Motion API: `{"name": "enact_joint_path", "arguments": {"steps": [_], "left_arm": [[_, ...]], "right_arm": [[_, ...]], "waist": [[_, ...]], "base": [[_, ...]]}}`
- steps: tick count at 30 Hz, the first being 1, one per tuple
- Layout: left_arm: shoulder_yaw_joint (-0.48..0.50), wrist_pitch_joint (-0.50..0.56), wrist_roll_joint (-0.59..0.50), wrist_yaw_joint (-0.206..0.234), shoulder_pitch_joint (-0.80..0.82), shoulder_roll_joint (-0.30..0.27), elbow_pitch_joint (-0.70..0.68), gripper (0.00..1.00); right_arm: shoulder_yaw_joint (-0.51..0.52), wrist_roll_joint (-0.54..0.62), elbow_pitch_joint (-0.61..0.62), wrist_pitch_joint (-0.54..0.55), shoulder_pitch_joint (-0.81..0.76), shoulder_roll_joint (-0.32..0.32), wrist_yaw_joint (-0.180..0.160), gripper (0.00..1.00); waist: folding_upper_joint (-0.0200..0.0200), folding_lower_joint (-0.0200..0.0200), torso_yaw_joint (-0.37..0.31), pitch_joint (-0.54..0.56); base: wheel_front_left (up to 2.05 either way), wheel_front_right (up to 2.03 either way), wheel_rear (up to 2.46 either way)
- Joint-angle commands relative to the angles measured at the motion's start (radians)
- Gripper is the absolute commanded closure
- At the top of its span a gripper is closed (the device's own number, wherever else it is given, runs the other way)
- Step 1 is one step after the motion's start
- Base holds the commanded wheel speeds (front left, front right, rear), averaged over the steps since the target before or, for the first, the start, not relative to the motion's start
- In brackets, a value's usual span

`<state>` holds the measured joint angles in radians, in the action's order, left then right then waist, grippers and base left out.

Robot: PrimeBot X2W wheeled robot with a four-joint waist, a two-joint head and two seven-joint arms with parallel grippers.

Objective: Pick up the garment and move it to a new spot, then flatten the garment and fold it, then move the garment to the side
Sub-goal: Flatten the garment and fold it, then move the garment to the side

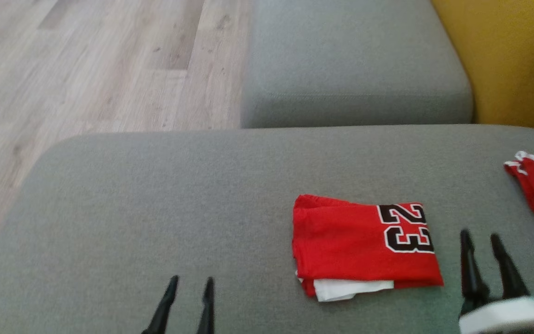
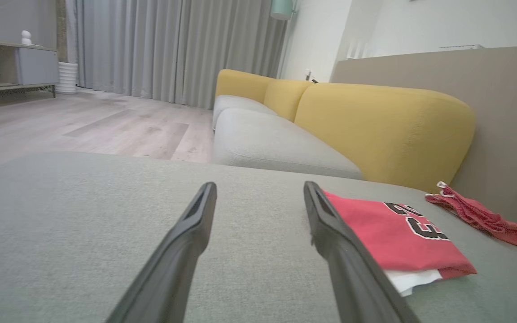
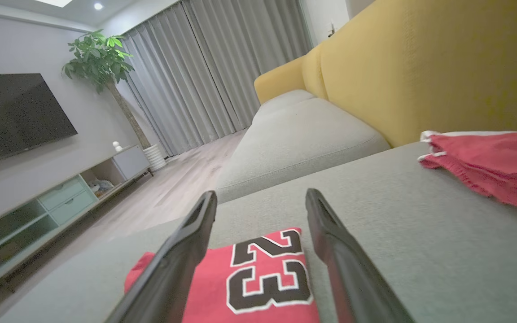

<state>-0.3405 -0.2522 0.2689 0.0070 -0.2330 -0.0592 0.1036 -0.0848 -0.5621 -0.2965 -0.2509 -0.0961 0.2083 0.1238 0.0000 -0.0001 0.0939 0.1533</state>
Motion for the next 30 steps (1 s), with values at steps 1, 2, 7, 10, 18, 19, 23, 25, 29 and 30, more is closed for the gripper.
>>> {"name": "enact_joint_path", "arguments": {"steps": [1,2,7,10,18,19,23,25,29,30], "left_arm": [[0.045,-0.010,0.004,0.014,0.026,0.009,-0.032,0.00],[0.052,-0.010,0.004,0.021,0.019,0.009,-0.031,0.00],[0.078,-0.010,-0.017,0.045,-0.025,0.009,0.004,0.00],[0.096,-0.010,-0.053,0.054,-0.041,0.009,0.018,0.00],[0.130,-0.010,-0.106,0.041,-0.061,0.006,0.041,0.00],[0.132,-0.010,-0.108,0.037,-0.062,0.007,0.045,0.00],[0.139,-0.010,-0.117,0.025,-0.066,0.007,0.051,0.00],[0.143,-0.010,-0.119,0.022,-0.068,0.007,0.052,0.00],[0.150,-0.010,-0.118,0.018,-0.069,0.008,0.050,0.00],[0.151,-0.010,-0.117,0.018,-0.069,0.008,0.048,0.00]], "right_arm": [[-0.020,0.034,0.049,-0.010,0.016,0.008,0.007,0.00],[-0.012,0.069,0.068,-0.011,-0.013,0.008,0.007,0.00],[-0.025,0.213,0.147,-0.011,-0.146,-0.004,0.007,0.00],[-0.026,0.267,0.162,-0.011,-0.188,-0.027,0.007,0.00],[-0.043,0.325,0.156,-0.011,-0.200,-0.053,0.007,0.00],[-0.043,0.326,0.154,-0.011,-0.199,-0.055,0.007,0.00],[-0.039,0.329,0.147,-0.011,-0.197,-0.061,0.007,0.00],[-0.041,0.332,0.145,-0.011,-0.194,-0.063,0.007,0.00],[-0.049,0.341,0.137,-0.011,-0.187,-0.064,0.007,0.00],[-0.050,0.343,0.135,-0.011,-0.186,-0.065,0.007,0.00]], "waist": [[0.0000,0.0001,-0.016,0.019],[0.0000,0.0001,-0.021,0.027],[0.0000,0.0001,-0.030,0.082],[0.0000,0.0001,-0.038,0.097],[0.0000,0.0001,-0.048,0.112],[0.0000,0.0001,-0.048,0.113],[0.0000,0.0001,-0.048,0.115],[0.0000,0.0001,-0.048,0.113],[0.0000,0.0001,-0.046,0.109],[0.0000,0.0001,-0.046,0.108]], "base": [[0.00,0.00,0.00],[0.00,0.00,0.00],[0.00,0.00,0.00],[0.00,0.00,0.00],[0.00,0.00,0.00],[0.00,0.00,0.00],[0.00,0.00,0.00],[0.00,0.00,0.00],[0.00,0.00,0.00],[0.00,0.00,0.00]]}}
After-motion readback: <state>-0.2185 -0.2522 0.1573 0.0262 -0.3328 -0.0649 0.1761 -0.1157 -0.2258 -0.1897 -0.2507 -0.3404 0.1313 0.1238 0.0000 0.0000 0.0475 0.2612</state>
